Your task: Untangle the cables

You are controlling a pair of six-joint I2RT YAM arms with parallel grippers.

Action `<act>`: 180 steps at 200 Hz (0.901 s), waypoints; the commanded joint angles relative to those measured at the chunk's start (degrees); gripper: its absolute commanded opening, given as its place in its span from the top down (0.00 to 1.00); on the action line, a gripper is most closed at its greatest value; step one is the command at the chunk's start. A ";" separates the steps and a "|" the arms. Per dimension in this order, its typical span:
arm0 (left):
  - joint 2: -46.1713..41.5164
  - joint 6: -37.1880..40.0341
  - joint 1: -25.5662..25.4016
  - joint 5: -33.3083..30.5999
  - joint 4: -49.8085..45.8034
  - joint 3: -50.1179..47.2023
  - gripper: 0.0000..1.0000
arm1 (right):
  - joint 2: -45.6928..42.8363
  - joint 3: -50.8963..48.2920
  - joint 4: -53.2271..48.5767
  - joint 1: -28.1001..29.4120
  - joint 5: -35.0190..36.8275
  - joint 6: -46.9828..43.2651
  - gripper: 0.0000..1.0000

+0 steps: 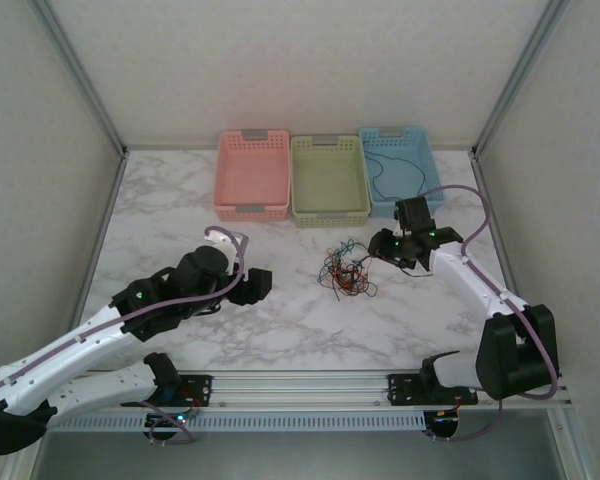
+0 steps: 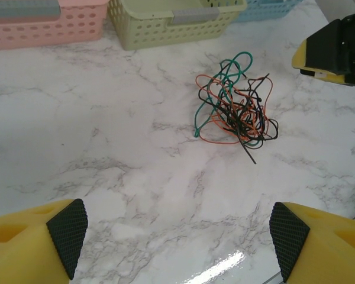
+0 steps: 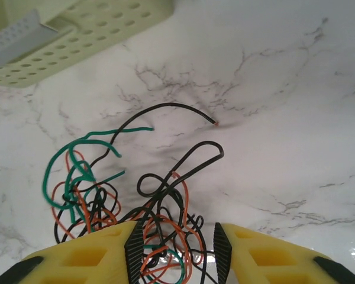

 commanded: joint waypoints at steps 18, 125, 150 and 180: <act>-0.06 -1.05 0.65 0.49 1.79 0.13 0.17 | 6.19 -0.08 4.80 -0.12 0.84 5.37 0.63; -3.36 -0.64 0.91 -1.77 -1.68 -0.07 0.17 | 14.17 1.87 8.41 -0.49 -0.49 13.29 0.58; -4.09 -0.72 1.00 -1.91 -1.98 -0.61 0.17 | 16.05 2.37 9.31 -0.64 -2.07 14.06 0.59; -4.89 -0.83 1.17 -1.91 -2.29 -1.13 0.17 | 17.01 3.45 9.43 -0.67 -1.74 14.80 0.63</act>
